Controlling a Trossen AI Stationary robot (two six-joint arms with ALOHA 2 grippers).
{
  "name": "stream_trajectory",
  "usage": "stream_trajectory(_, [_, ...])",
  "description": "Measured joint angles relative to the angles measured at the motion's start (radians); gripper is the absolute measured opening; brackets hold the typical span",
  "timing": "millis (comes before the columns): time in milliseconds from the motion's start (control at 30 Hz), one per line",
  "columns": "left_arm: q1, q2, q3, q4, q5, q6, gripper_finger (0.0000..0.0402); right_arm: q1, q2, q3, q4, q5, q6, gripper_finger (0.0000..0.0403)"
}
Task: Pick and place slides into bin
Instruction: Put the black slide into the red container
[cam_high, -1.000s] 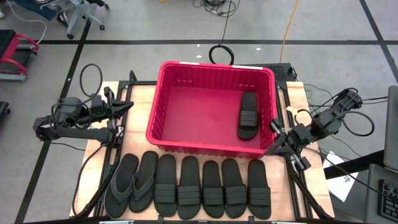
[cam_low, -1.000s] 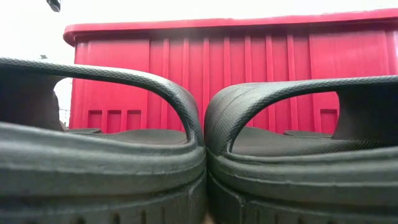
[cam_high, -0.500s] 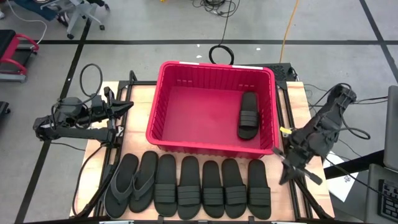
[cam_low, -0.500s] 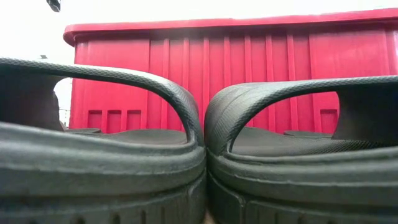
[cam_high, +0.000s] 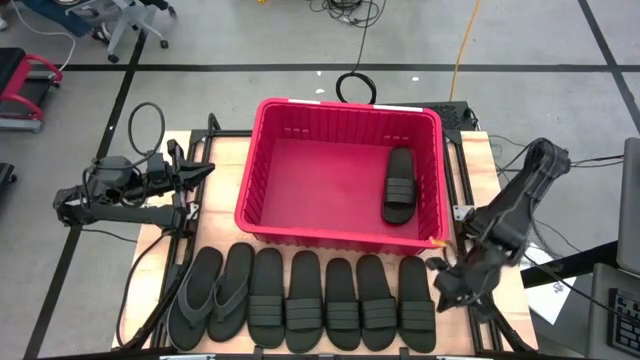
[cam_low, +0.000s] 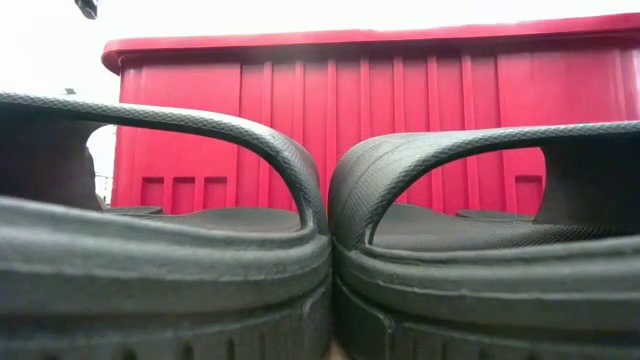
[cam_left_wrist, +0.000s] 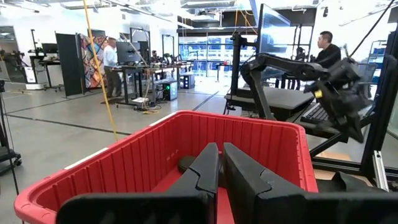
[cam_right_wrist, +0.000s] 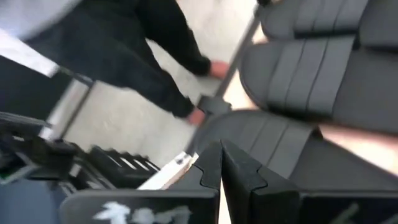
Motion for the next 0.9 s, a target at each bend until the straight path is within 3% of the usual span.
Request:
stream_trajectory(100, [0.0,0.0,0.0,0.0,0.0,0.0,0.0026,0.0,0.07,-0.001,0.005,0.008,0.0,0.0])
stream_trajectory(333, [0.0,0.0,0.0,0.0,0.0,0.002,0.0026,-0.022,0.161,-0.001,-0.022,0.161,0.04,0.0])
stream_trajectory(700, [0.0,0.0,0.0,0.025,0.0,0.051,0.0026,-0.028,0.207,-0.097,0.07,0.026,0.136,0.0003])
stream_trajectory(900, [0.0,0.0,0.0,0.028,0.0,0.05,0.0026,-0.043,0.205,-0.129,0.076,0.029,0.222,0.0059])
